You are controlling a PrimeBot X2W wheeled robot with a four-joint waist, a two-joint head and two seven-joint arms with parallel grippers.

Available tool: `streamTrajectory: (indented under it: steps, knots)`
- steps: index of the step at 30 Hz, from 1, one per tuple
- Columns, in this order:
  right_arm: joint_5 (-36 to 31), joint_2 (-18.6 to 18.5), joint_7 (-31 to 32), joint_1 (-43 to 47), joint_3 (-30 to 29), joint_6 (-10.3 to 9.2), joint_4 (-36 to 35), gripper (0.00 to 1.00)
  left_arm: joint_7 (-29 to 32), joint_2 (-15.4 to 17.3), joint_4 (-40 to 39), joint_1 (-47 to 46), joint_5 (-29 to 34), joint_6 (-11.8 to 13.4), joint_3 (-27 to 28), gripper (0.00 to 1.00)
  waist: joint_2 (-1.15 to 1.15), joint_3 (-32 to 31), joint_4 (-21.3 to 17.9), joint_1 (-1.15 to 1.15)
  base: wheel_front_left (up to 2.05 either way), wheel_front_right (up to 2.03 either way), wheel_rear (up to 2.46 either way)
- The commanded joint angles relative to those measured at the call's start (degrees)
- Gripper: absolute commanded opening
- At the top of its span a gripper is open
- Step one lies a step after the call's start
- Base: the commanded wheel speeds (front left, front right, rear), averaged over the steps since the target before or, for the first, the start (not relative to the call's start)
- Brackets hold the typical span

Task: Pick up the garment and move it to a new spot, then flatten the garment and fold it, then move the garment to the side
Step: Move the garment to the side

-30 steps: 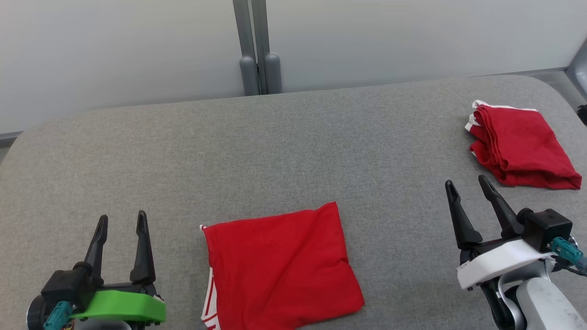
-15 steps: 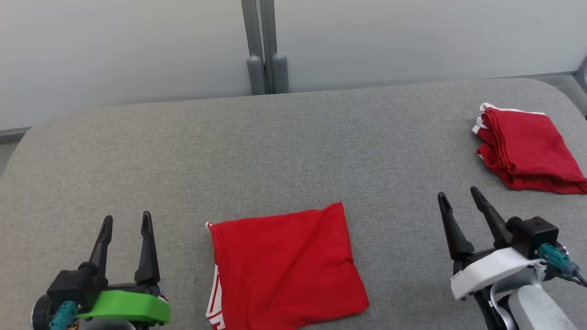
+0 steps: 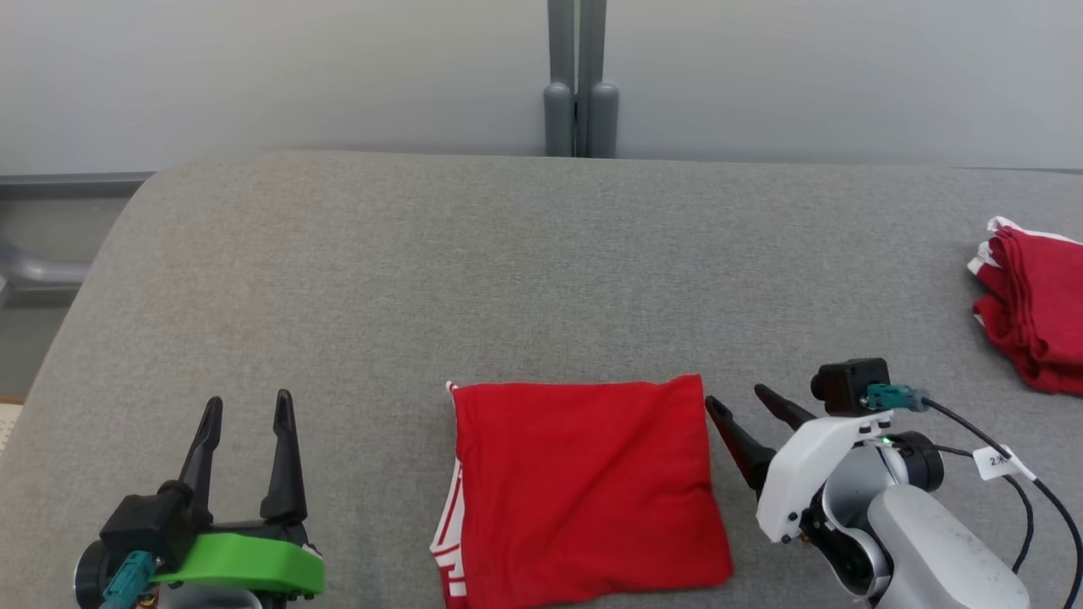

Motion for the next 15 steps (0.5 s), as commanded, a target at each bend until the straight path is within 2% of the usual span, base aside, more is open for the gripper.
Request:
streamTrajectory:
  steps: [1, 9, 13, 14, 15]
  knots:
    - [0.8, -0.1, 2.3, -1.3, 0.3, -0.04, 1.4, 1.0, -0.2, -0.3, 0.3, -1.2, -0.3, -0.1, -0.2, 1.0, 0.0, 1.2, 3.0, 0.0, 0.0, 0.0, 0.0]
    - [3.7, 1.4, 13.9, -3.1, -0.6, -0.05, 9.0, 1.0, -0.2, -0.5, 1.1, -2.1, -0.7, -0.2, -0.8, 1.0, 0.0, 2.5, 6.5, 0.0, 0.0, 0.0, 0.0]
    - [4.0, 2.6, 16.7, -2.7, -1.0, -0.04, 10.6, 0.98, -0.2, -0.5, 1.3, -2.2, -0.8, -0.2, -1.0, 1.0, 0.0, 2.7, 6.9, 0.0, 0.0, 0.0, 0.0]
    - [4.1, 2.7, 17.1, -2.6, -1.0, -0.04, 10.7, 0.73, -0.2, -0.5, 1.3, -2.2, -0.7, -0.2, -0.9, 1.0, 0.0, 2.8, 6.9, 0.0, 0.0, 0.0, 0.0]
    - [4.1, 2.8, 17.4, -2.4, -1.0, -0.04, 10.7, 0.39, -0.2, -0.5, 1.4, -2.2, -0.7, -0.2, -0.9, 1.0, 0.0, 2.7, 6.9, 0.0, 0.0, 0.0, 0.0]
